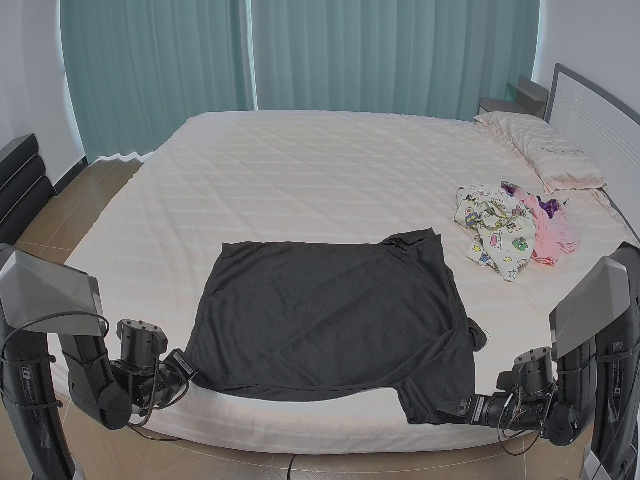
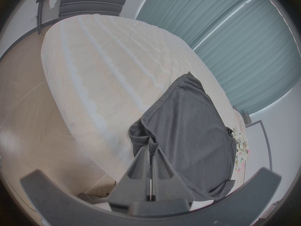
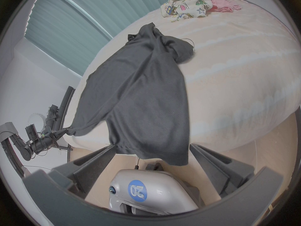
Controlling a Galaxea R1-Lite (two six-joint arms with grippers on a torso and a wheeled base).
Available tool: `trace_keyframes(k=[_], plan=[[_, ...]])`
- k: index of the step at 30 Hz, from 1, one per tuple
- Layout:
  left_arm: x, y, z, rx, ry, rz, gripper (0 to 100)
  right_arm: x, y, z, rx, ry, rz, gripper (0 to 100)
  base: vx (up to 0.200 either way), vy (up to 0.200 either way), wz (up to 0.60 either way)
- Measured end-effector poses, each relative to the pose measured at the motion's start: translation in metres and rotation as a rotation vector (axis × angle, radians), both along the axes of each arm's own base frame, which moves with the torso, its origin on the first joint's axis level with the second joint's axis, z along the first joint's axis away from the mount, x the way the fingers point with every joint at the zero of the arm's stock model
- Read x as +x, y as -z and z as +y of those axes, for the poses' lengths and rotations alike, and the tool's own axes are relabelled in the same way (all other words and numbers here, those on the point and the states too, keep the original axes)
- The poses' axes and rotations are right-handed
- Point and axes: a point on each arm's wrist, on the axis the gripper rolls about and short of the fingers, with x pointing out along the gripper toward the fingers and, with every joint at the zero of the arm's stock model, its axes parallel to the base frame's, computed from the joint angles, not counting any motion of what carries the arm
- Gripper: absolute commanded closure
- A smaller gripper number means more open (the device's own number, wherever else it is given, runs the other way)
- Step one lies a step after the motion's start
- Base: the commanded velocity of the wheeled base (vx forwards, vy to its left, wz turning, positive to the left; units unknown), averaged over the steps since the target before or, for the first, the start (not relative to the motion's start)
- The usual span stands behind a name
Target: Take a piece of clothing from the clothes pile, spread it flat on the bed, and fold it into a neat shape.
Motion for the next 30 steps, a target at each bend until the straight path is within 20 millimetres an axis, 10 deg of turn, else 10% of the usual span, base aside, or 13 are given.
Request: trace_keyframes(k=[14,15,30], plan=[[0.001,0.0,0.002,-0.002,-0.008,-0.001,100,-0.001,0.015,0.002,-0.034,-0.001,0.047,0,0.0,0.0,0.0],[0.001,0.0,0.002,-0.002,-0.008,-0.001,100,0.0,0.016,0.003,-0.031,-0.001,0.043,100,0.0,0.0,0.0],[-0.001,-0.001,0.002,0.0,-0.005,0.001,100,0.0,0.011,-0.007,-0.039,0.052,0.038,100,0.0,0.0,0.0]])
